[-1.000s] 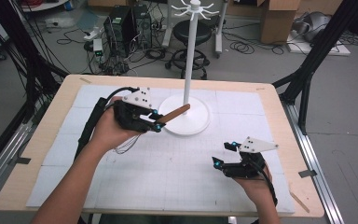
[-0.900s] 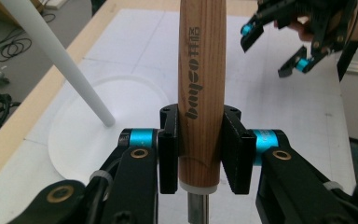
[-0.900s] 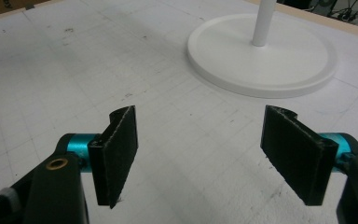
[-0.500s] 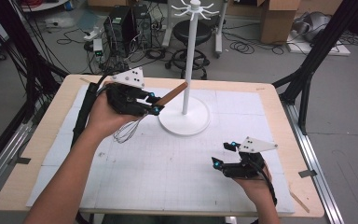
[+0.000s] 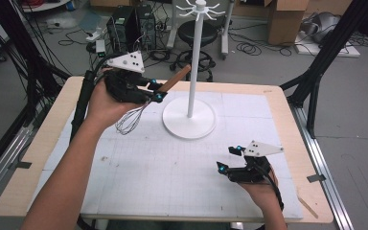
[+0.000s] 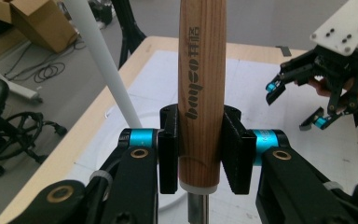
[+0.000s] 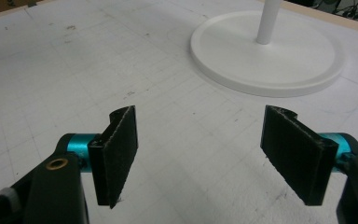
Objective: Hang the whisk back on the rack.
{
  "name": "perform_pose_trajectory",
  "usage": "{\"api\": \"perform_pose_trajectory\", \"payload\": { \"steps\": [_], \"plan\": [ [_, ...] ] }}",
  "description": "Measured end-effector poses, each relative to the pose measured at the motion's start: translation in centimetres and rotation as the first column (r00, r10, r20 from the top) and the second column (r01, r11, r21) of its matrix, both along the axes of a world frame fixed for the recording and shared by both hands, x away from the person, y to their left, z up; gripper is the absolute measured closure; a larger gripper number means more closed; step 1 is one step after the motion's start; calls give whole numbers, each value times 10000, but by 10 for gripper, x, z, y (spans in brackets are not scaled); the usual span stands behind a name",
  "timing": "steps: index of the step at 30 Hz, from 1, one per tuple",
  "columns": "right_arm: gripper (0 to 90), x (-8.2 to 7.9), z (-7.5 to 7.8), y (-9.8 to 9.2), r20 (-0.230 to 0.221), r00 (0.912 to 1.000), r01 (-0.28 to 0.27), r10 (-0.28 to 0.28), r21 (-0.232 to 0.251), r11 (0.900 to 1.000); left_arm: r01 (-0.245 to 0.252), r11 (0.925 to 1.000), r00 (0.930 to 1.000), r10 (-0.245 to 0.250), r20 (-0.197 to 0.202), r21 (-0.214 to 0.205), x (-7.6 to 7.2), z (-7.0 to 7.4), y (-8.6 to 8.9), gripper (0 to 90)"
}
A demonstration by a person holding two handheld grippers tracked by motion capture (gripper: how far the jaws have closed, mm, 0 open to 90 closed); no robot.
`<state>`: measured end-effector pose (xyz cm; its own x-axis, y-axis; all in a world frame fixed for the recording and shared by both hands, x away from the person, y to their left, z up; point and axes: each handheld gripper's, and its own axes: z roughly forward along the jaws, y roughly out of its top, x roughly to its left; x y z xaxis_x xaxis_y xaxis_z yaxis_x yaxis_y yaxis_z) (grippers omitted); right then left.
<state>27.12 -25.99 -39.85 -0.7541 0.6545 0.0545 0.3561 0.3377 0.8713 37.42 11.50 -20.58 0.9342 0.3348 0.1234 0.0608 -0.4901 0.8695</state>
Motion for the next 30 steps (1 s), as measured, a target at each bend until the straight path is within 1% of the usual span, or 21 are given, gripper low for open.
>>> {"api": "perform_pose_trajectory", "payload": {
  "steps": [5,9,10,12,13,15,19,22,23,26,27,30],
  "plan": [
    [265,0,1,-1,72,10000,-7,7,29,10000,-237,9997,9995,237,216,-15,6,12,-1,706],
    [265,0,0,-1,72,10000,-19,19,34,10000,-410,9990,9988,414,247,-156,12,20,0,706],
    [265,0,0,-1,-11,10000,13,-13,41,10000,-495,9987,9983,499,296,-153,12,22,0,706],
    [265,0,0,-1,22,10000,-15,15,-20,10000,-555,9982,9978,563,344,-230,15,24,1,706],
    [265,0,0,-1,22,10000,-15,15,-20,10000,-622,9975,9975,633,320,-326,16,25,1,706],
    [265,0,1,-1,18,10000,-18,18,15,10000,-724,9970,9966,735,368,-286,19,28,3,706],
    [265,0,-1,0,-29,10000,22,-22,-7,10000,-969,9943,9946,984,324,-441,25,34,5,706],
    [265,0,-1,2,-48,10000,-22,22,-78,10000,-1194,9920,9919,1210,397,-403,30,41,9,706],
    [265,1,-2,2,16,10000,-49,49,-96,9999,-1274,9911,9906,1291,446,-388,31,43,10,706],
    [265,1,-1,4,7,10000,-71,71,-170,9998,-1430,9884,9879,1457,530,-513,35,49,14,706],
    [265,1,-1,5,-14,9999,-101,101,-158,9998,-1507,9868,9869,1536,483,-593,36,51,14,706],
    [265,1,-2,5,-35,9999,-111,111,-189,9998,-1742,9835,9826,1769,558,-497,40,55,14,707]
  ]
}}
